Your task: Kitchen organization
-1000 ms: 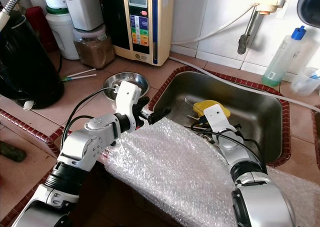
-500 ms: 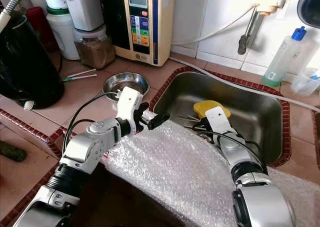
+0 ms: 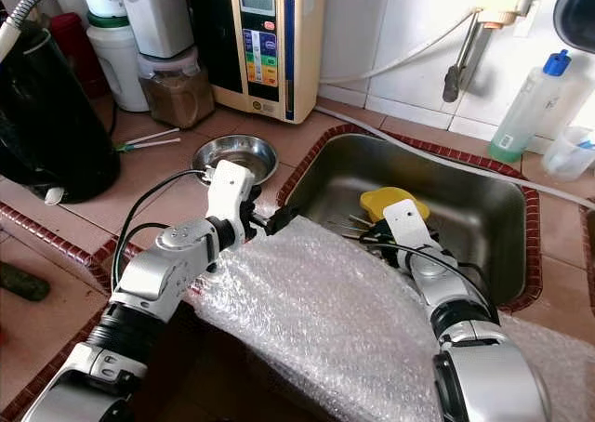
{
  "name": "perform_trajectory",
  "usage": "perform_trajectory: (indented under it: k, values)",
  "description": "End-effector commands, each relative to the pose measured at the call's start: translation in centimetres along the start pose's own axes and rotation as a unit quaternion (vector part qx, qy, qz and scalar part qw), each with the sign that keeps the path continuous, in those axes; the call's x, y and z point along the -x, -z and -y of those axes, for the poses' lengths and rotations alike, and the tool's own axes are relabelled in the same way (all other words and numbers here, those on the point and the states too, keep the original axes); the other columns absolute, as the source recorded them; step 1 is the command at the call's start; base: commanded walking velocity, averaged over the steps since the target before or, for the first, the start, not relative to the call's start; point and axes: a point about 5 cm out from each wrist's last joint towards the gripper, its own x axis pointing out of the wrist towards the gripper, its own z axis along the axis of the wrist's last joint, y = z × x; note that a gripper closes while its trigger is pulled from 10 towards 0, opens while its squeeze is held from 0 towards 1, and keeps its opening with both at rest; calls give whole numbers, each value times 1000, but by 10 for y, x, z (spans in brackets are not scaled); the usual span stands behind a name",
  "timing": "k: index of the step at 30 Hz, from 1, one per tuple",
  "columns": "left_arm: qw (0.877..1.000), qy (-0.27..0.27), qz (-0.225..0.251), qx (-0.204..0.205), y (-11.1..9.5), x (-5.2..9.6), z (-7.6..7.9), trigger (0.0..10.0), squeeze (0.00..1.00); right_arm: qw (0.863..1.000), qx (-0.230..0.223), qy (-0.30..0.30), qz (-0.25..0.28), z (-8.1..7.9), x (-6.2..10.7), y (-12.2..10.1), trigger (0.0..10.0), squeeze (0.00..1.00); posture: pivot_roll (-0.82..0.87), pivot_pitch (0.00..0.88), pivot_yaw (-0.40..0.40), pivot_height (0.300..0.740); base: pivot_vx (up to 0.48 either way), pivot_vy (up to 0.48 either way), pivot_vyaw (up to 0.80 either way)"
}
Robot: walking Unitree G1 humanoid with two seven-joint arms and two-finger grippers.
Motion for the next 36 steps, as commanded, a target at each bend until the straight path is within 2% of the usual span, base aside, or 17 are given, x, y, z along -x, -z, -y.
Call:
perform_trajectory:
  k: [1, 5, 8, 10, 12, 16, 17, 19, 20, 24, 26, 27, 28, 29, 33, 34, 36]
  values:
    - [1000, -4, 5, -10, -4, -2, 0, 10000, 1000, 999, -6, -24, -46, -12, 3, 26, 10000, 1000, 79, 0, 39, 740, 0, 0, 0]
    - [1000, -4, 6, -12, -5, -3, 0, 10000, 1000, 997, -8, -57, -45, -19, 3, 26, 10000, 1000, 79, 0, 37, 740, 0, 0, 0]
    - [1000, -7, 9, -13, -6, -3, 0, 10000, 1000, 1000, -22, -8, 20, -6, 2, 7, 10000, 1000, 81, 0, 37, 740, 0, 0, 0]
    - [1000, -8, 9, -13, -6, -3, 0, 10000, 1000, 999, -22, -4, 30, -4, 2, 3, 10000, 1000, 80, 0, 38, 740, 0, 0, 0]
    - [1000, -13, 14, -12, -6, -3, -1, 10000, 1000, 999, 7, -31, 36, -12, 1, -1, 10000, 1000, 76, 0, 39, 740, 0, 0, 0]
    - [1000, -17, 14, -15, -7, -5, 0, 10000, 1000, 999, -11, -16, 32, -9, 0, -1, 10000, 1000, 77, 0, 38, 740, 0, 0, 0]
    - [1000, -18, 14, -15, -7, -5, 0, 10000, 847, 999, -12, -16, 28, -9, 0, 0, 10000, 1000, 77, 0, 36, 740, 0, 0, 0]
    - [1000, -21, 14, -15, -7, -5, 0, 10000, 278, 999, -25, -24, 19, -11, 1, 4, 10000, 1000, 77, 0, 35, 740, 0, 0, 0]
    - [1000, -22, 14, -16, -7, -5, -1, 10000, 90, 999, -30, -33, 16, -14, 1, 6, 10000, 1000, 75, 0, 35, 740, 0, 0, 0]
    - [999, -31, 15, -15, -6, -5, -3, 10000, 0, 998, -40, 1, 58, -6, 1, -4, 10000, 1000, 73, 0, 35, 740, 0, 0, 0]
    - [997, -72, 36, -8, -12, -4, -13, 10000, 0, 993, -49, -5, 107, -7, 2, -18, 10000, 1000, 72, 0, 35, 740, 0, 0, 0]
    - [995, -91, 44, -8, -15, -3, -18, 10000, 0, 991, -50, -8, 122, -8, 2, -23, 10000, 745, 72, 0, 35, 740, 0, 0, 0]
    - [995, -91, 44, -8, -15, -3, -18, 10000, 0, 991, -50, -8, 122, -8, 2, -23, 10000, 745, 72, 0, 35, 740, 0, 0, 0]
    - [991, -122, 56, -6, -18, -1, -27, 10000, 0, 987, -57, -17, 147, -11, 3, -30, 10000, 0, 72, 0, 34, 740, 0, 0, 0]
    - [977, -203, 65, 14, -24, 5, -57, 10000, 0, 969, -62, -68, 231, -28, 9, -53, 10000, 0, 73, 0, 34, 740, 0, 0, 0]
    - [977, -203, 65, 14, -24, 5, -57, 10000, 0, 969, -62, -68, 231, -28, 9, -53, 10000, 0, 73, 0, 34, 740, 0, 0, 0]
    - [968, -239, 66, 34, -27, 7, -68, 10000, 0, 953, -52, -103, 281, -40, 15, -64, 10000, 0, 70, 0, 36, 740, 0, 0, 0]
